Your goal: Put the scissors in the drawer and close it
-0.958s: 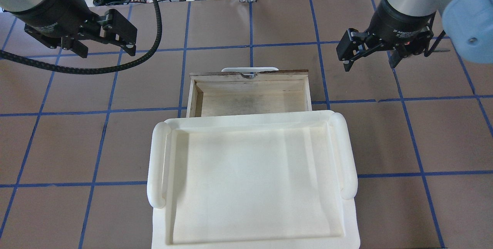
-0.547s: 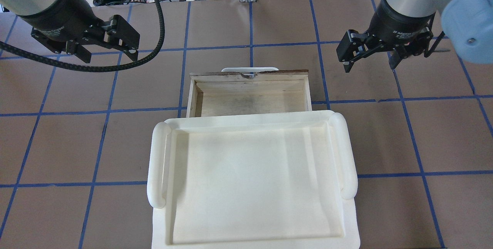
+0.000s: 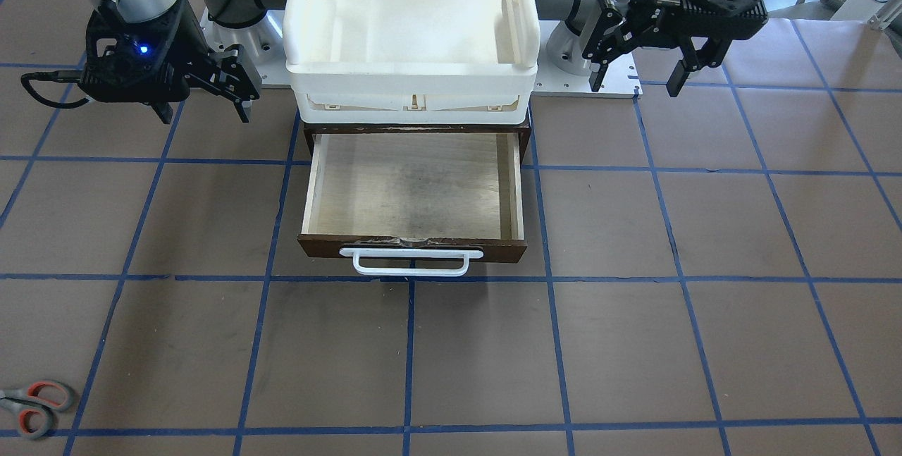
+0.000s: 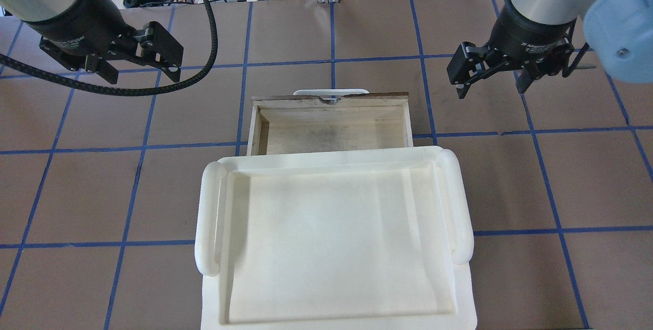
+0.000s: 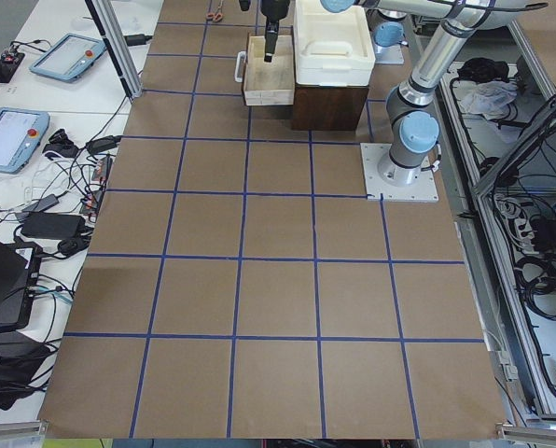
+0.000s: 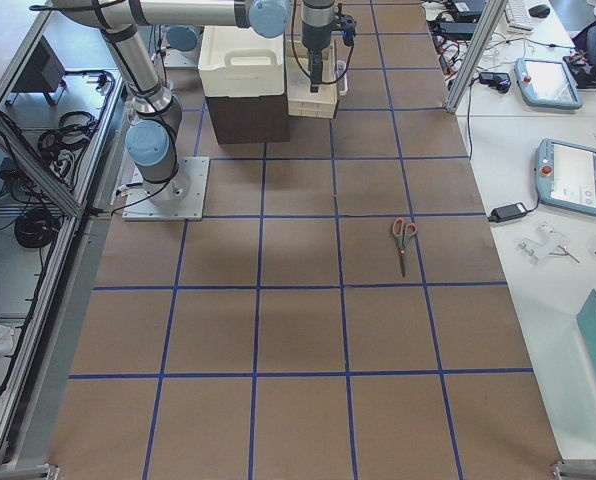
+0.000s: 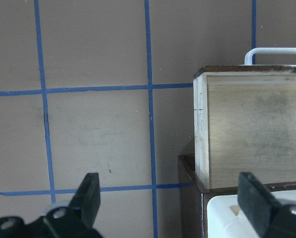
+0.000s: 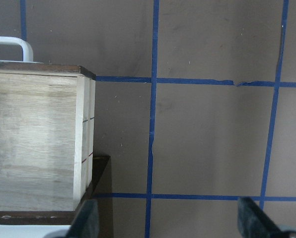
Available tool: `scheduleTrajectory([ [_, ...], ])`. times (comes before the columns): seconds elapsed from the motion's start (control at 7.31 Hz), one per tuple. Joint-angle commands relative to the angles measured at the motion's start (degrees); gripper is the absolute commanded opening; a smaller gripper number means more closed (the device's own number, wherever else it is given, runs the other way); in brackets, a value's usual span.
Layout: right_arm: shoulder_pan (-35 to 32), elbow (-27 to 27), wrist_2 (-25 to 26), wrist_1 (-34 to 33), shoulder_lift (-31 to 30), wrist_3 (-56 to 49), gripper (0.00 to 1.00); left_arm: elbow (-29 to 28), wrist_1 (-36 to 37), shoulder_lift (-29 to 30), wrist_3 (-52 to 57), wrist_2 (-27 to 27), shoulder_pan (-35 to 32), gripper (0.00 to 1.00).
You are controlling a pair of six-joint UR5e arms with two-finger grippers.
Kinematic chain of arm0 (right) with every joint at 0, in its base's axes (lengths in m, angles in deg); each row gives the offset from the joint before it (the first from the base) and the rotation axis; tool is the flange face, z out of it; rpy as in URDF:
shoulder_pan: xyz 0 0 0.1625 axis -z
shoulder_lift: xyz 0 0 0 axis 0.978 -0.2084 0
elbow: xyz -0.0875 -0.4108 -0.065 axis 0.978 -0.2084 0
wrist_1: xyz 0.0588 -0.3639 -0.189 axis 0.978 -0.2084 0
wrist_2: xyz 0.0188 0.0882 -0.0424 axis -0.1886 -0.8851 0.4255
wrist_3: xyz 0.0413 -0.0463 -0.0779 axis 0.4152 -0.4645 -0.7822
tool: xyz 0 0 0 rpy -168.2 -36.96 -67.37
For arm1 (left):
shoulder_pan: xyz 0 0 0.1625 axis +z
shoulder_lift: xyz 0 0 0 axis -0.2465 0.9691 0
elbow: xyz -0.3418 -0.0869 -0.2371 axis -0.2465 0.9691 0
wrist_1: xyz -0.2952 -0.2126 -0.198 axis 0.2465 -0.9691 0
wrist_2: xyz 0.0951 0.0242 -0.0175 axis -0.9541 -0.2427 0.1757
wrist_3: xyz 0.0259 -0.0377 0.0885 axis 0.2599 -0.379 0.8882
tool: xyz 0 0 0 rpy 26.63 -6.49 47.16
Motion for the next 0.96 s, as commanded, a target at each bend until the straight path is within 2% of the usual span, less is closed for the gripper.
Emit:
scheduleTrajectory([
  [0.0, 0.1, 0.0, -0.3, 0.0, -0.1, 0.1, 1.00, 0.0, -0.1, 0.1, 0.0, 0.3, -0.1, 1.00],
  [0.82, 0.5, 0.0, -0.7, -0.6, 0.2, -0.5, 1.00, 0.0, 0.0, 0.3, 0.0, 0.6, -0.1, 1.00],
])
